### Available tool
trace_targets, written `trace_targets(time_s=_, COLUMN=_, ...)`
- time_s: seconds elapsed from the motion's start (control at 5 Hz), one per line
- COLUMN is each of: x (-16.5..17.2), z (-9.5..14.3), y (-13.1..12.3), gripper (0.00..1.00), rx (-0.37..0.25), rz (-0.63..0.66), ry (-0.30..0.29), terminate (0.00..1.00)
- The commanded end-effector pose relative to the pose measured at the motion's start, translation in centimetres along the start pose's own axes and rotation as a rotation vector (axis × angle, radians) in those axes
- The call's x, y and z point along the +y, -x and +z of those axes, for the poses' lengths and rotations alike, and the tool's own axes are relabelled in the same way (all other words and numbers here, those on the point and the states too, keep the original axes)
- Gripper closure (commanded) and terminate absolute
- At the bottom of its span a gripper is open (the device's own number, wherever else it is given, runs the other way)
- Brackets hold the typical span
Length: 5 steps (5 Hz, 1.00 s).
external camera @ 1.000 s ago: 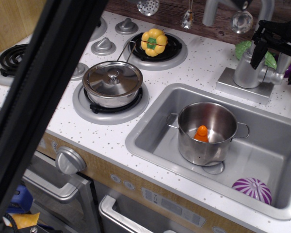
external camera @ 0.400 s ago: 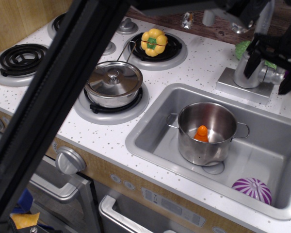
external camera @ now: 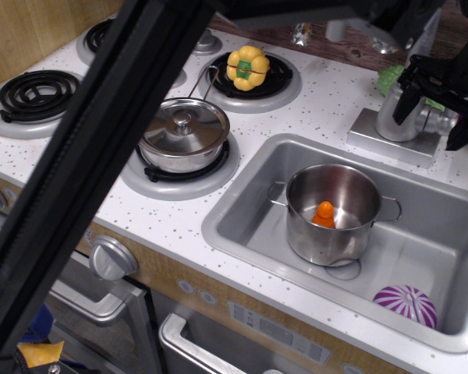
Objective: Turn lever vertical to front
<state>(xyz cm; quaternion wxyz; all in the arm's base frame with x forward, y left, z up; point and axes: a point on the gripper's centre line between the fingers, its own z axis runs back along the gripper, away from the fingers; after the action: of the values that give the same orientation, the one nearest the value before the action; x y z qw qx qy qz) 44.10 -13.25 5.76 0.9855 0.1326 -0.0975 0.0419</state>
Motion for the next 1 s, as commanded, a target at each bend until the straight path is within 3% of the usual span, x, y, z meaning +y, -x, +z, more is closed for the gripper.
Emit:
trace_targets(time_s=0.0, x=0.8, z=4.6, y=-2.6, gripper=0.00, rx=-0.148, rz=0.020, ry=0.028, terminate=0.00)
trace_targets(time_s=0.8, x=0.7, z=5.0, y=-5.4, gripper=0.00, rx=-0.240, rz=0.008, ry=0.058, terminate=0.00)
